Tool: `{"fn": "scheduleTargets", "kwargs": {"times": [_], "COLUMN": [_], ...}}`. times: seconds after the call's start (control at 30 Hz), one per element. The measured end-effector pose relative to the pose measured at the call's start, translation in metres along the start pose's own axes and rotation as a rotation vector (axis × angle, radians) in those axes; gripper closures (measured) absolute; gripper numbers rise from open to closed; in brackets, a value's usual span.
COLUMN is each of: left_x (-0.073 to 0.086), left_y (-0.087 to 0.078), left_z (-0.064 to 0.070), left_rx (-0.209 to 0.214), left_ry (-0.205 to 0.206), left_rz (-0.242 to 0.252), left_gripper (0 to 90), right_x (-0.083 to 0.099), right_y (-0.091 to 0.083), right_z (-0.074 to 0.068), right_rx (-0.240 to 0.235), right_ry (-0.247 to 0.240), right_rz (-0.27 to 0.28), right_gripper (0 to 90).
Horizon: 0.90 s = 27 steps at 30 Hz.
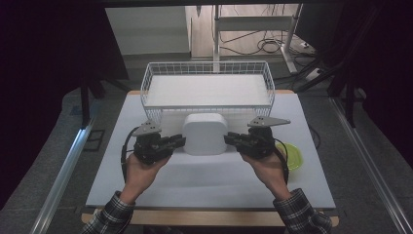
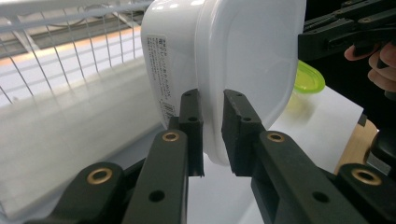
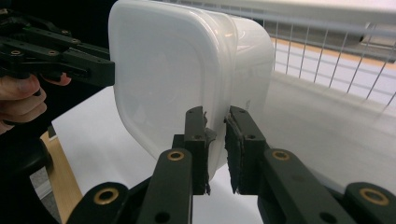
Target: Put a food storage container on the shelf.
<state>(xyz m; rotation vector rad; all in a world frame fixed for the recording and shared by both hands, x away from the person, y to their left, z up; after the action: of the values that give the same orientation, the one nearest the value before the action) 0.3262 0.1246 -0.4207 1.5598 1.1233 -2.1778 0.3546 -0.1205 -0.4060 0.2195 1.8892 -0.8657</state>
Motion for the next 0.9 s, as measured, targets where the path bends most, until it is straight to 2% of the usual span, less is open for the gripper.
{"fn": "scheduleTargets", "kwargs": {"times": [0.27,0.53,0.9], "left_x": [-0.020,-0.041,-0.063], "left_y": [-0.009,-0.016,-0.019], "left_z": [-0.004,-0.010,-0.021], "left_rx": [-0.022,-0.034,-0.041], "left_ry": [0.022,0.034,0.024], "left_rz": [0.021,0.052,0.080], "left_gripper": [79.2,79.3,79.1], "right_x": [-0.017,-0.041,-0.070], "right_y": [0.001,-0.001,-0.003], "right_z": [-0.001,-0.003,-0.003], "right_rx": [-0.005,0.002,0.018], "right_ry": [-0.008,-0.029,-0.058], "right_rz": [0.019,0.045,0.071], "right_gripper": [78.6,78.4,78.4]}}
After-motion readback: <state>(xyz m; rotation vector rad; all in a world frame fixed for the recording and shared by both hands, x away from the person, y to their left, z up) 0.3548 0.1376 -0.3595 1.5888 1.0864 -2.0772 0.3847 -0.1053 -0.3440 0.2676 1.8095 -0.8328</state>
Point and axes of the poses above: each handheld gripper's, and its own axes: y roughly forward along the jaws, x roughly out of its underside, z roughly to its right, the point moved 5 cm from there along y, roughly forward along the jaws, and after that the axes turned 4 degrees about y, right-handed, at the moved point
